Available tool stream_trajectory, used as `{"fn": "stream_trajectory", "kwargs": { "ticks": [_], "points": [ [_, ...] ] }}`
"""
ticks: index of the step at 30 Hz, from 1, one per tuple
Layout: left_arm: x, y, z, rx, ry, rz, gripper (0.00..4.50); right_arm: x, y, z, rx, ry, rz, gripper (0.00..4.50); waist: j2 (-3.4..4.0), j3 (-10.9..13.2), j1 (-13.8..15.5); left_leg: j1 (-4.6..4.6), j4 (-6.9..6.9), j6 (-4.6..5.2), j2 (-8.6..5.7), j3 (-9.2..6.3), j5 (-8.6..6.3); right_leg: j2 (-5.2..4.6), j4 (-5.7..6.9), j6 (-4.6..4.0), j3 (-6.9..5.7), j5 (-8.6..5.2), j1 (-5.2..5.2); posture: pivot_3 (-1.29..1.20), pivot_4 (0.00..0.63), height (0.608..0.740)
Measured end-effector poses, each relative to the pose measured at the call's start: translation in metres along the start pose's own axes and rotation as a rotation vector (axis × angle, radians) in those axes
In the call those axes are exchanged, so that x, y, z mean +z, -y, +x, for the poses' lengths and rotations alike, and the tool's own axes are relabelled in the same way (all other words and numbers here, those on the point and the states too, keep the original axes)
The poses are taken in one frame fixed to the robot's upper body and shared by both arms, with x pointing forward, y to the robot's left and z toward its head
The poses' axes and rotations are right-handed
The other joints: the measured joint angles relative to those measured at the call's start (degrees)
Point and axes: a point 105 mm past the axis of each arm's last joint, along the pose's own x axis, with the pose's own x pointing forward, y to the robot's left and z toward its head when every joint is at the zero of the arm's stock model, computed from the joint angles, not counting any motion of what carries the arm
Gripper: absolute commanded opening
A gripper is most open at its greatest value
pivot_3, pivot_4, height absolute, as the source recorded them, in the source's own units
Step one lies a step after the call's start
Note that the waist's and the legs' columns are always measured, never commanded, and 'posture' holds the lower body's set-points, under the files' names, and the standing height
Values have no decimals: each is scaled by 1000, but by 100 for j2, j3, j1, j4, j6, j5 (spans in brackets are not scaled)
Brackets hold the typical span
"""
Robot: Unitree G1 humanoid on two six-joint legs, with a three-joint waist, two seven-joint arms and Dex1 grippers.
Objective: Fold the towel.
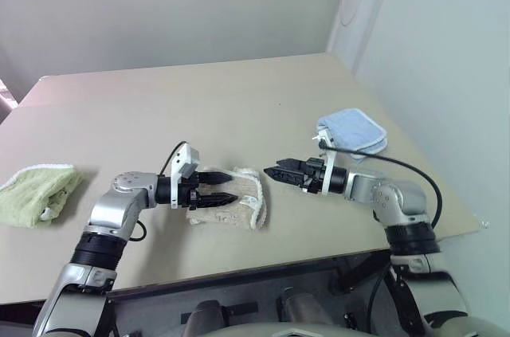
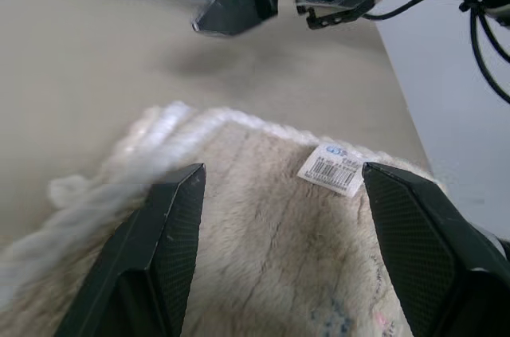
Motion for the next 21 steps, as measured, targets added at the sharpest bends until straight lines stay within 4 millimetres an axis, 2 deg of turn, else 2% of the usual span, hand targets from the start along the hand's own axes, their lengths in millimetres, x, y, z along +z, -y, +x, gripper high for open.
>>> {"fn": "stream_trajectory", "kwargs": {
  "ticks": [3,6,11,16,21],
  "points": [
    [4,2,-14,46,8,-19,3320,-7,-4,0,33,-69,107,4500,1,0,2,-3,-4,0,0,0,0,0,-1,1,0,-2,-4,0,0,740],
    [-1,7,-26,87,-5,-48,3320,-17,-5,-1,35,-150,184,4500,1,1,-7,-3,-4,0,0,3,0,-1,-5,2,2,-2,-3,0,0,740],
    [-6,17,-37,133,8,-92,3320,-40,-5,2,37,-282,289,4500,-1,2,-1,-4,-1,-1,0,3,-1,-2,-6,2,1,-2,-4,0,0,740],
    [-8,28,-45,168,21,-98,3320,-48,-6,7,45,-338,344,4500,-1,2,-19,-6,-5,-1,0,4,-1,-2,-10,1,1,-3,-9,0,0,740],
    [-3,38,-53,167,16,-54,3320,-52,-14,24,81,-352,397,4500,0,3,-51,-8,-8,-1,0,5,-1,-2,-10,1,2,-3,-12,0,0,740]
  ]
}}
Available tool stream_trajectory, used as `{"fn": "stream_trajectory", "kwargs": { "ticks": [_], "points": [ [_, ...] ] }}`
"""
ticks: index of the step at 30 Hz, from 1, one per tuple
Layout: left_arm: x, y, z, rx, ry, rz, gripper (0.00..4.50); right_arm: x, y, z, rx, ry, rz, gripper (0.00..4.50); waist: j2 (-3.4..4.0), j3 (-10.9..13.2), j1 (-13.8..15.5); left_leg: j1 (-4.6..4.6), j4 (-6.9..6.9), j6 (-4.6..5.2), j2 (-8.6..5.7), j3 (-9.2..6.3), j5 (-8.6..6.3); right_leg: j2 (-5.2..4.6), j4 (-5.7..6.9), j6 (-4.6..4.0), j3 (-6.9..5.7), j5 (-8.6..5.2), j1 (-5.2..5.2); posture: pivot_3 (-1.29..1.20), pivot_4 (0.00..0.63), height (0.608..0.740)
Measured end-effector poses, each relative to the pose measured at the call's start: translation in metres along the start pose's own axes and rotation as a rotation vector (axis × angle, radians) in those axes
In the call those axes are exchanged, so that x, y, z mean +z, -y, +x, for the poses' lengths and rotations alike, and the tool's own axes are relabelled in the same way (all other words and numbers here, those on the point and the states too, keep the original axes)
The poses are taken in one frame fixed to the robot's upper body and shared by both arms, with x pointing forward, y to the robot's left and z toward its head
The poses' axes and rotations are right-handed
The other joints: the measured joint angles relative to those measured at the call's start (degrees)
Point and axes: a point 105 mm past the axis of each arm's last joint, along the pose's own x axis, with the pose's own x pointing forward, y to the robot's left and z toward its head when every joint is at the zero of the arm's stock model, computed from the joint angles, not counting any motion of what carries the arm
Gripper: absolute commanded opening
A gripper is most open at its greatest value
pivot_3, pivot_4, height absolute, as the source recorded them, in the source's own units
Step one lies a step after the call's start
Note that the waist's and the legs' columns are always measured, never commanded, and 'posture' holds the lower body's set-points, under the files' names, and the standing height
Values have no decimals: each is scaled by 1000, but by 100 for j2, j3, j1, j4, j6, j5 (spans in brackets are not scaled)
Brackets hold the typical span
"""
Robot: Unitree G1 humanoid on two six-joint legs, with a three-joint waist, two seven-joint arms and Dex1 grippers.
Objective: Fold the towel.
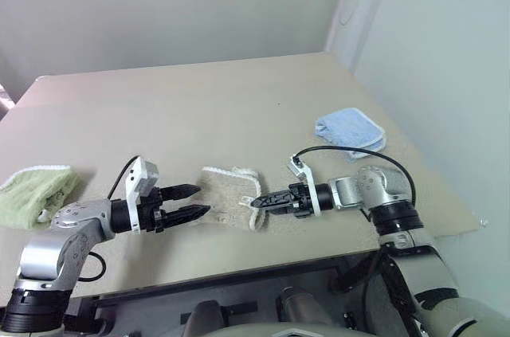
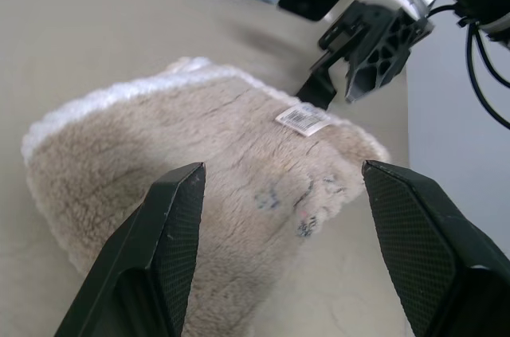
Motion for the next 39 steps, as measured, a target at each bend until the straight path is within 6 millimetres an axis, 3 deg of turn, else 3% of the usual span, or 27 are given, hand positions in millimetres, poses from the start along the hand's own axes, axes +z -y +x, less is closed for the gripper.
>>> {"fn": "stream_trajectory", "kwargs": {
  "ticks": [7,21,27,33,39],
  "points": [
    [-4,0,-11,16,-40,50,3320,15,0,13,-4,68,67,4500,1,0,-4,-2,0,-1,0,0,0,-1,-2,0,0,0,-2,0,0,740],
    [3,-6,-3,52,14,52,3320,16,-2,30,-21,74,135,4500,1,-1,-137,3,-6,0,2,-2,0,1,-2,0,-1,0,-1,0,0,740],
    [13,-9,5,38,51,77,3320,9,-12,50,0,23,154,4500,1,-1,-137,0,-12,0,3,-2,0,2,-4,0,-2,0,-4,0,0,740],
    [6,-8,1,47,28,78,3320,12,-12,53,-2,39,166,4500,2,-1,-133,-4,-22,0,3,-2,0,2,-7,0,-2,0,-12,0,0,740],
    [2,-10,-4,69,23,77,3359,13,-8,52,-25,48,170,2501,2,-1,-128,-5,-21,0,3,-1,0,1,-8,0,-2,0,-12,0,0,740]
  ]
}}
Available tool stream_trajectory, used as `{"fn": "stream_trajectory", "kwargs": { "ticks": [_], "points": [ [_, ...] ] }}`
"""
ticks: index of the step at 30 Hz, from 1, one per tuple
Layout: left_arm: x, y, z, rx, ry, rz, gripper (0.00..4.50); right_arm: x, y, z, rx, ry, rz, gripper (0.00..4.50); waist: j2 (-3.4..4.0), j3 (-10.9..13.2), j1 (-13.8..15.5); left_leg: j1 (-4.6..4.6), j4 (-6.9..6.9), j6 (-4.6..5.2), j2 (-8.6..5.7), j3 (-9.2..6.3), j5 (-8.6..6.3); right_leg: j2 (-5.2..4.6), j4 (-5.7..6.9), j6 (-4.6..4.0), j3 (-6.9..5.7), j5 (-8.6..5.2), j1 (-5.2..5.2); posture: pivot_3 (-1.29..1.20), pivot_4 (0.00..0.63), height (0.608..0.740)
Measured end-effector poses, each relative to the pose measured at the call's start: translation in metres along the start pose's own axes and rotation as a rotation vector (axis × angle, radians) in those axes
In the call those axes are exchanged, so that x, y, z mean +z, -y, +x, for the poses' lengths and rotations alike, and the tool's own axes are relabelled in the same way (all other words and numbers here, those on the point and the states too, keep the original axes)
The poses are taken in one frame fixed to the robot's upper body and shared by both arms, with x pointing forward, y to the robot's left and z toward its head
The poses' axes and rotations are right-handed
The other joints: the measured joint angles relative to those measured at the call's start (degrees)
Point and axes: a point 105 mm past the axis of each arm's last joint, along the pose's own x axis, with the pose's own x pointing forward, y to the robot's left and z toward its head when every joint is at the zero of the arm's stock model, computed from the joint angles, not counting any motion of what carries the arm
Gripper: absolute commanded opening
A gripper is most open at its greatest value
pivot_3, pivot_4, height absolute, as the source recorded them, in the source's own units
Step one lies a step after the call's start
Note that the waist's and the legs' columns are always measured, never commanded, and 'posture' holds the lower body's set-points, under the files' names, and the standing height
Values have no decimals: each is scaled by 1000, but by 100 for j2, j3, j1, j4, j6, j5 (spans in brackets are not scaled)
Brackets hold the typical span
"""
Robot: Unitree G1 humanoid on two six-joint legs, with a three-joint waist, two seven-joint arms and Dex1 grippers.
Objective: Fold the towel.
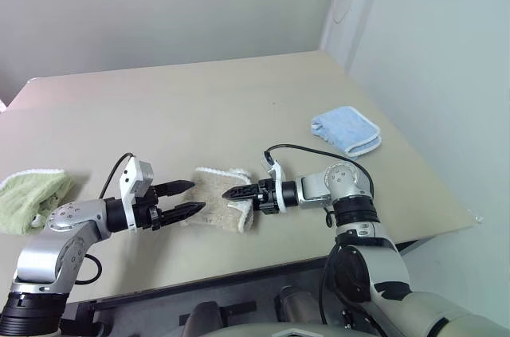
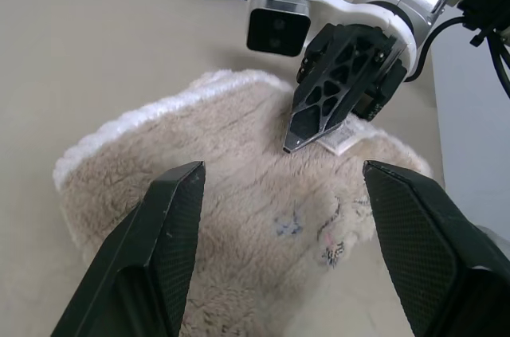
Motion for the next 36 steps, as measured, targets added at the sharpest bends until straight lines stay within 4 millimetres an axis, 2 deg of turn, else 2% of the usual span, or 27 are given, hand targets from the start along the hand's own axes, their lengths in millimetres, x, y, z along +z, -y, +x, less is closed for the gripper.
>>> {"fn": "stream_trajectory", "kwargs": {
  "ticks": [7,14,20,24,28,32,36],
  "points": [
    [-2,-4,-3,29,-2,-2,3359,2,0,-1,10,16,12,23,1,1,0,-3,-6,0,0,1,0,0,0,0,0,0,-6,0,0,740],
    [-1,-8,-6,56,6,-10,3359,0,-9,3,74,20,49,23,1,0,1,-9,-10,0,0,0,0,0,-1,-1,0,0,-12,0,0,740],
    [5,-16,-17,111,37,-16,3359,12,-14,-11,129,104,66,23,2,2,4,-11,-10,0,0,1,0,0,-1,-1,0,0,-15,0,0,740],
    [2,-29,-32,180,28,-37,3359,36,-30,-39,174,246,-23,23,4,3,4,-12,-11,0,0,1,0,-1,-5,-1,0,-1,-16,0,0,740],
    [0,-31,-33,185,26,-45,3359,60,-41,-69,202,381,-86,23,7,5,2,-25,-12,0,0,2,0,-1,-8,-1,0,-1,-26,0,0,740],
    [-3,-32,-32,188,22,-53,3359,101,-58,-121,196,609,-167,23,13,9,13,-34,-11,0,-1,2,0,-2,-10,-1,0,-1,-32,0,0,740],
    [-7,-29,-22,158,17,-58,3359,139,-69,-180,187,842,-178,23,12,9,12,-40,-13,1,-2,5,0,-2,-15,-1,1,-1,-35,0,0,740]
  ]
}}
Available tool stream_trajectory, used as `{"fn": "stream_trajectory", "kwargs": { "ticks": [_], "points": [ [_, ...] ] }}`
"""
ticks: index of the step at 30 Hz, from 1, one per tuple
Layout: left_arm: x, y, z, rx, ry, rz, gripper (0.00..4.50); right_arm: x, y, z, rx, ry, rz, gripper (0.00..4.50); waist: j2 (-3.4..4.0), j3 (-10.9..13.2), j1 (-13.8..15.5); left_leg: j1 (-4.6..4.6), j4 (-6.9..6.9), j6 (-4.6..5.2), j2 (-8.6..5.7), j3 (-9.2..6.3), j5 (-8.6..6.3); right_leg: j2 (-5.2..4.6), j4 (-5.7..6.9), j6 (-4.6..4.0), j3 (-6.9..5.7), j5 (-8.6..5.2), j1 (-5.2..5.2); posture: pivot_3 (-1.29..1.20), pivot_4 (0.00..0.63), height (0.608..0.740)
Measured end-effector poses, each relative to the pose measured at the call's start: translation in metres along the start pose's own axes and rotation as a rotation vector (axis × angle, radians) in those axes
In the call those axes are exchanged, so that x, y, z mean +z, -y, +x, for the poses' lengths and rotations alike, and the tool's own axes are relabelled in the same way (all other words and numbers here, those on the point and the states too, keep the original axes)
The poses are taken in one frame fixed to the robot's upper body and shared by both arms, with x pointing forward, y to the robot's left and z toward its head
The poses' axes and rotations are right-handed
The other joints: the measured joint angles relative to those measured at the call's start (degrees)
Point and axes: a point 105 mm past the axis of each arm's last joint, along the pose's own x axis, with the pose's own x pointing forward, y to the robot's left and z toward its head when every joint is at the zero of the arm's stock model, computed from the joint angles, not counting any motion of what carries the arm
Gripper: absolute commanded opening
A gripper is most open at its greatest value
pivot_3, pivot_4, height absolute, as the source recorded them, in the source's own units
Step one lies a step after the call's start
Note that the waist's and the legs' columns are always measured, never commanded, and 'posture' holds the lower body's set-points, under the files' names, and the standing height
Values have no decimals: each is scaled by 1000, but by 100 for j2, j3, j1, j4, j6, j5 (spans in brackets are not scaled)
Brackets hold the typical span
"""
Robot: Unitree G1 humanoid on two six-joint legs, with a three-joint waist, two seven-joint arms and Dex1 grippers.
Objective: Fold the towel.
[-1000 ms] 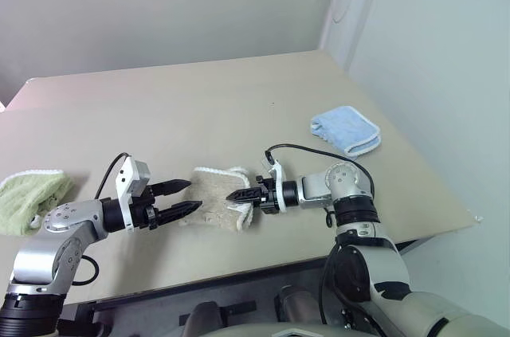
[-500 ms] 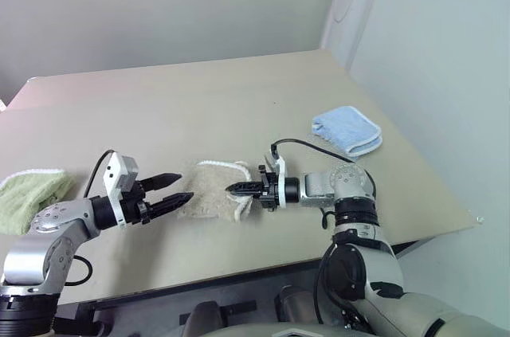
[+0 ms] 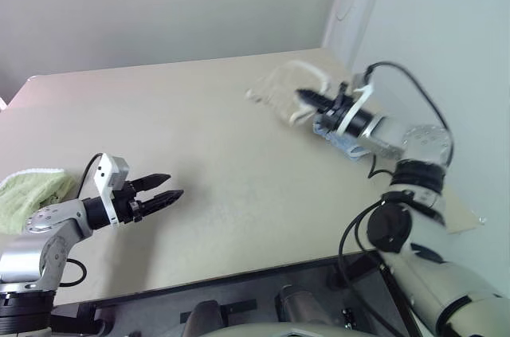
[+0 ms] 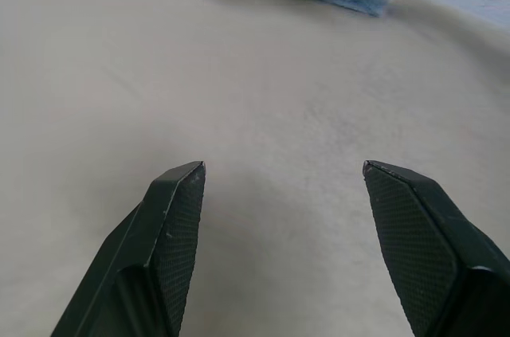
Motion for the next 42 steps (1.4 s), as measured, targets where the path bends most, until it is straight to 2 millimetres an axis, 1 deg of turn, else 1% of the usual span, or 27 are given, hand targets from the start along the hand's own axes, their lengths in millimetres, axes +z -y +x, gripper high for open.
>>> {"fn": "stream_trajectory", "kwargs": {
  "ticks": [2,3,5,8,12,14,18,20,22,28,32,38,42],
  "points": [
    [-1,2,4,-16,-1,0,3359,26,3,-8,-37,91,-12,23,-1,0,0,0,-3,0,0,1,0,0,-1,0,0,0,-1,0,0,740],
    [-1,4,7,-25,0,2,3359,38,9,-13,-75,135,-11,23,-1,0,-1,0,-4,1,0,3,0,0,-1,0,2,0,-2,0,0,740],
    [-2,4,9,-30,-2,2,3359,53,21,-22,-139,200,1,23,-1,0,-14,1,-5,1,0,6,0,1,0,0,6,0,-3,0,0,740],
    [-3,5,11,-35,-1,4,3359,63,42,-36,-230,269,47,23,2,2,-19,2,-6,2,0,10,0,1,0,0,12,0,-5,0,0,740],
    [-5,6,13,-37,-7,1,3359,67,56,-44,-295,316,74,23,5,4,-9,2,-4,2,0,11,0,2,2,0,14,0,-4,0,0,740],
    [-6,7,13,-39,-4,-2,3359,65,67,-50,-330,326,89,23,4,5,-1,2,-3,2,0,11,0,1,1,0,14,0,-2,0,0,740],
    [-7,6,13,-35,-7,-5,3359,50,90,-60,-399,292,117,23,3,5,3,1,-2,2,-1,11,0,1,2,0,14,0,-2,0,0,740],
    [-8,5,13,-33,-10,-4,3359,41,96,-61,-414,262,123,23,4,6,-6,3,-2,2,-1,11,1,2,5,1,15,0,-2,0,0,740],
    [-9,6,14,-36,-13,-2,3359,36,100,-64,-420,248,131,23,4,6,-4,4,-1,2,-1,11,1,2,7,1,15,0,-2,0,0,740],
    [-9,6,14,-36,-14,-4,3359,22,117,-89,-474,238,149,23,3,5,20,6,3,2,-1,10,1,2,7,1,15,0,4,0,0,740],
    [-7,4,16,-38,-9,0,3359,14,120,-96,-484,236,160,23,4,5,8,18,5,2,-1,10,1,3,13,2,15,0,10,0,0,740],
    [-6,2,18,-39,-8,-1,3359,14,120,-93,-495,254,166,23,4,5,5,35,3,2,-1,11,1,3,12,1,16,0,26,0,0,740],
    [-6,2,18,-37,-12,0,3359,13,122,-96,-507,267,159,23,4,5,12,34,2,2,-1,11,1,2,11,1,16,-1,26,0,0,740]
  ]
}}
